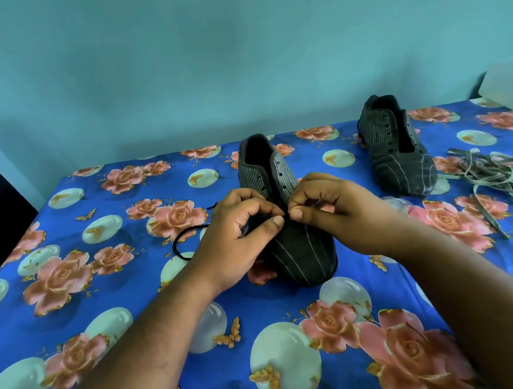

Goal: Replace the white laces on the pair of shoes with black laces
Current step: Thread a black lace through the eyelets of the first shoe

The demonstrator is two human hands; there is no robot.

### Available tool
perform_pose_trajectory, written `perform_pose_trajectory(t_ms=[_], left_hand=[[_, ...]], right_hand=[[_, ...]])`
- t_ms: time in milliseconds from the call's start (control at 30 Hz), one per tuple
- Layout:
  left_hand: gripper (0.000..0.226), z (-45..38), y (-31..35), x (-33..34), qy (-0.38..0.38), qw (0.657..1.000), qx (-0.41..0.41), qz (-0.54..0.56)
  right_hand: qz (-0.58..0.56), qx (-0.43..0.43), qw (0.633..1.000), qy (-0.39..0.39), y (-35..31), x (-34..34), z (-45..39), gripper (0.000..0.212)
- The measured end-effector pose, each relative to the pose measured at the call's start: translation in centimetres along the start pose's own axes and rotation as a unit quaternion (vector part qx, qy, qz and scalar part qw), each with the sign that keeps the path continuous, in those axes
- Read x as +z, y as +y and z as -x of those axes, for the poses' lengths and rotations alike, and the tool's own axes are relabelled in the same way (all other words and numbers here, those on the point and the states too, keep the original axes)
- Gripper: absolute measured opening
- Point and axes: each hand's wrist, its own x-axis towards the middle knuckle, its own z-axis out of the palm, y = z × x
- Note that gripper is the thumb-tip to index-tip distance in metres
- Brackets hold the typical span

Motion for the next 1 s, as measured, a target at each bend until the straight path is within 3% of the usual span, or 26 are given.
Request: perform_pose_trajectory(t_ms=[133,300,400,467,700,833,1000], left_hand=[[0.013,0.0,-0.5,-0.3,-0.008,1.0,0.005,-0.007],[0.008,0.0,-0.3,-0.4,-0.006,1.0,0.013,-0.009],[0.008,0.0,-0.2,-0.5,-0.006,1.0,0.008,-0.002],[0.007,0.0,-0.2,-0.5,-0.005,1.0,0.009,0.002],[0.006,0.0,-0.3,-0.3,-0.004,1.0,0.011,0.003],[0.004,0.0,-0.4,-0.3,-0.006,1.0,0.014,-0.007],[0.004,0.1,-0.3,-0.3,-0.008,1.0,0.012,-0.016]], right_hand=[[-0.08,0.057,0.995,0.006,0.2,-0.4,0.1,0.007],[-0.028,0.071,0.996,0.038,0.8,-0.6,0.3,0.004],[0.035,0.087,0.995,0.046,1.3,-0.6,0.4,0.037],[0.054,0.097,0.993,0.036,1.3,-0.7,0.4,0.047],[-0.022,0.12,0.99,0.066,1.0,-1.2,0.2,0.006],[-0.095,0.156,0.979,0.09,0.4,-1.9,0.5,0.008],[-0.13,0.146,0.961,0.194,-0.8,-2.0,0.3,0.011]])
